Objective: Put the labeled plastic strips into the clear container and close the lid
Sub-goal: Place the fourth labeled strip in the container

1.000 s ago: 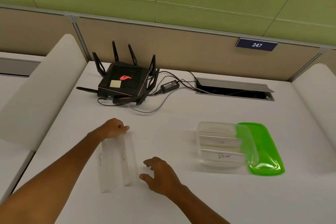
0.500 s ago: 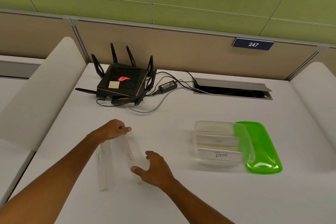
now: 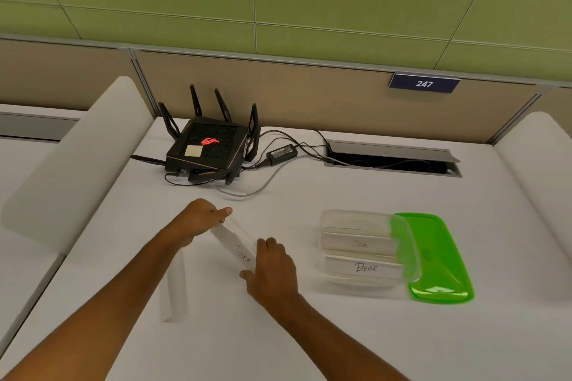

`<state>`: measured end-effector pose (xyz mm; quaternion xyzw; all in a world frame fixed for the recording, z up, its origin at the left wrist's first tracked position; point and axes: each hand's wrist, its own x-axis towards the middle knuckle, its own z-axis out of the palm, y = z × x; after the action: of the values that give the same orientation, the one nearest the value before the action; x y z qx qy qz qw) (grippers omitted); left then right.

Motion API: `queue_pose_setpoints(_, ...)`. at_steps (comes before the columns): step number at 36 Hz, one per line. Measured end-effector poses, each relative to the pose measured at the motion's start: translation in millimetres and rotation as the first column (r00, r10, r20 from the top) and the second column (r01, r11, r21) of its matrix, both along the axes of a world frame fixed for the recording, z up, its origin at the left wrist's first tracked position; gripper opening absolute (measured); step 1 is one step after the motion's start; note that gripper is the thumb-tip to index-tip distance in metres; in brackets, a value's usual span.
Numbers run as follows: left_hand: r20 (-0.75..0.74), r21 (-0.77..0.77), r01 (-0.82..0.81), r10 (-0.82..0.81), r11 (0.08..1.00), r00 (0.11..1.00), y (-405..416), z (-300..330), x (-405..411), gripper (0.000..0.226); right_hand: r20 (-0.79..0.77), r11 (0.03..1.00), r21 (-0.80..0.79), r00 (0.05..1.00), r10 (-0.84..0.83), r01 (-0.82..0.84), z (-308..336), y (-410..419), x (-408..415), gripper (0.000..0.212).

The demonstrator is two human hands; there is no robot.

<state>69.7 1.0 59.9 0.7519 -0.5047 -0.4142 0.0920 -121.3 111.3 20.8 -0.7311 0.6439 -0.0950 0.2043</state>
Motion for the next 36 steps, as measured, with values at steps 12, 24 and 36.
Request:
queue_pose_setpoints(12,-0.136,-0.216,-0.092,0.063,0.972,0.989,12.9,49.4,-78.7,0.048,-0.052,0.985,-0.172,0.999,0.017,-0.025,50.7,-21.5,-83.2,0.05)
queue_pose_setpoints(24,-0.258,-0.325,-0.027,-0.061,0.945,0.964,38.6,59.4,-187.3,0.022,-0.132,0.997,-0.082,0.991,-0.007,-0.004,58.3,-40.6,-209.6,0.052)
queue_pose_setpoints(36,-0.202,-0.128,0.122,-0.146,0.984,0.968,70.5,15.9,-251.7,0.043,-0.209,0.997,0.032,0.975,0.072,-0.067,20.0,-36.8,-279.5,0.053)
